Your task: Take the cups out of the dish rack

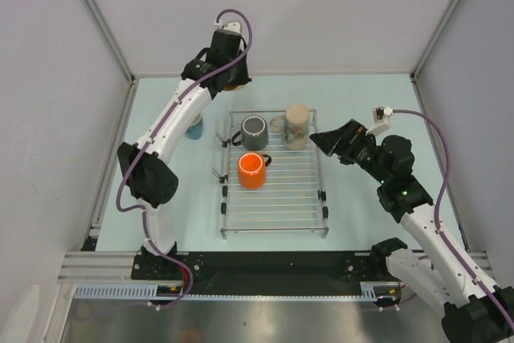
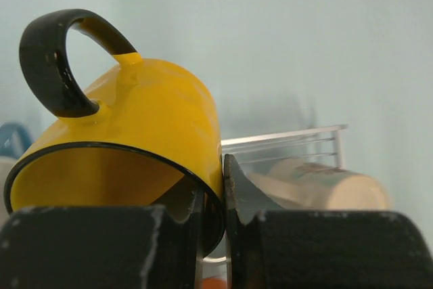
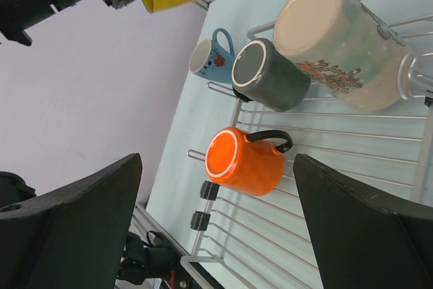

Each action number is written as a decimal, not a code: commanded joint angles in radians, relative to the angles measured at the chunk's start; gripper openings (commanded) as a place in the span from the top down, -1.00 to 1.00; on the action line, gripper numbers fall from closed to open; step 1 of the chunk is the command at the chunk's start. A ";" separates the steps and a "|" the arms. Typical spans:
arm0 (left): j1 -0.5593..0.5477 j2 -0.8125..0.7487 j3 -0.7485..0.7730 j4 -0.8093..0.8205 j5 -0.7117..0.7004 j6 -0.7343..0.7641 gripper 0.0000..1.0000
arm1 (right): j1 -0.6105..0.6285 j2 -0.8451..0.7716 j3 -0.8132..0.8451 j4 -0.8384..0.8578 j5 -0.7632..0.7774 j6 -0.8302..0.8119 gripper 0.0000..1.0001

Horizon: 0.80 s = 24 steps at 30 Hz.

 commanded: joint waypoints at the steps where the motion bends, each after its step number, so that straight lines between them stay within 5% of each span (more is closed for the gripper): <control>1: 0.065 -0.068 0.011 -0.064 -0.108 0.022 0.99 | -0.003 -0.001 0.058 -0.055 0.028 -0.071 -0.99; 13: 0.301 -0.333 -0.373 -0.010 -0.130 0.011 0.99 | -0.003 0.031 0.015 0.029 -0.013 -0.025 -0.99; 24: 0.367 -0.436 -0.667 0.054 -0.043 -0.038 0.99 | -0.003 0.021 0.010 0.010 -0.005 -0.043 -0.99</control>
